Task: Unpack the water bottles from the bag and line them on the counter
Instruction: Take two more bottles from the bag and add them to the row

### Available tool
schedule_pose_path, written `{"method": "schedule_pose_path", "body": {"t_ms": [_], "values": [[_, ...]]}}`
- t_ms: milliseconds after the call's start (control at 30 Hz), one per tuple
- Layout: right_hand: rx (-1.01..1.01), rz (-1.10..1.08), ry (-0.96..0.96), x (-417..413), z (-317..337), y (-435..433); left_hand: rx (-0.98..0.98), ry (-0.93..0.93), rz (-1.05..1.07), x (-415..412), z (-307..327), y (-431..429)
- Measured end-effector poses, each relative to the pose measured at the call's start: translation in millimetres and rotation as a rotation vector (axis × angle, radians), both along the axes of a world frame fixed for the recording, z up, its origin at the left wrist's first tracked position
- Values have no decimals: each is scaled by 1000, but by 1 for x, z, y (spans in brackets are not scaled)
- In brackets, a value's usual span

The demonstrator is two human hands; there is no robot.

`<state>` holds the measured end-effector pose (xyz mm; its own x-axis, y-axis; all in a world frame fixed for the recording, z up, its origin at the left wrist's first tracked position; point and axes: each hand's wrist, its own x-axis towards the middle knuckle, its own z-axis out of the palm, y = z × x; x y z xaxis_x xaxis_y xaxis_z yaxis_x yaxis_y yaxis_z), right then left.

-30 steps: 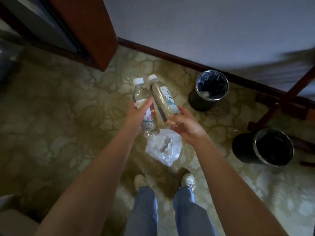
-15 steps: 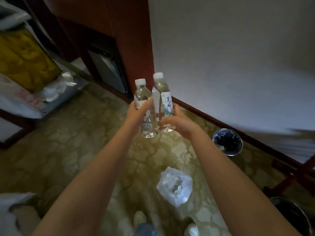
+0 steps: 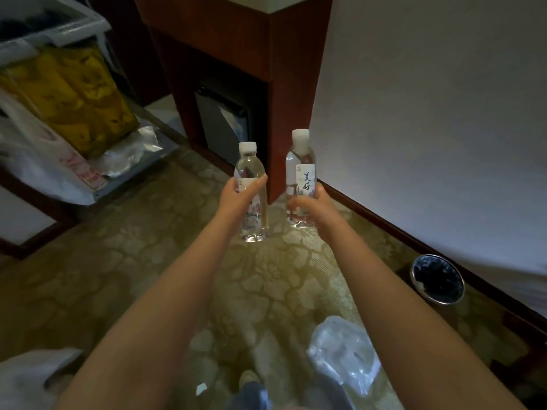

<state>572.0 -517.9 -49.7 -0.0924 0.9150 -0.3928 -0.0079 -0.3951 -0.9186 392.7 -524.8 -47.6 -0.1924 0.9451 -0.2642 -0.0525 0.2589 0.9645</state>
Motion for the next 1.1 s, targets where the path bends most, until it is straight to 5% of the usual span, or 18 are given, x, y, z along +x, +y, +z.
{"method": "schedule_pose_path", "body": {"t_ms": [667, 1100], "values": [[12, 116, 75, -342, -11, 265, -100, 7, 196, -334, -19, 227], [191, -216, -28, -437, 26, 444, 15, -66, -152, -425, 9, 473]]}}
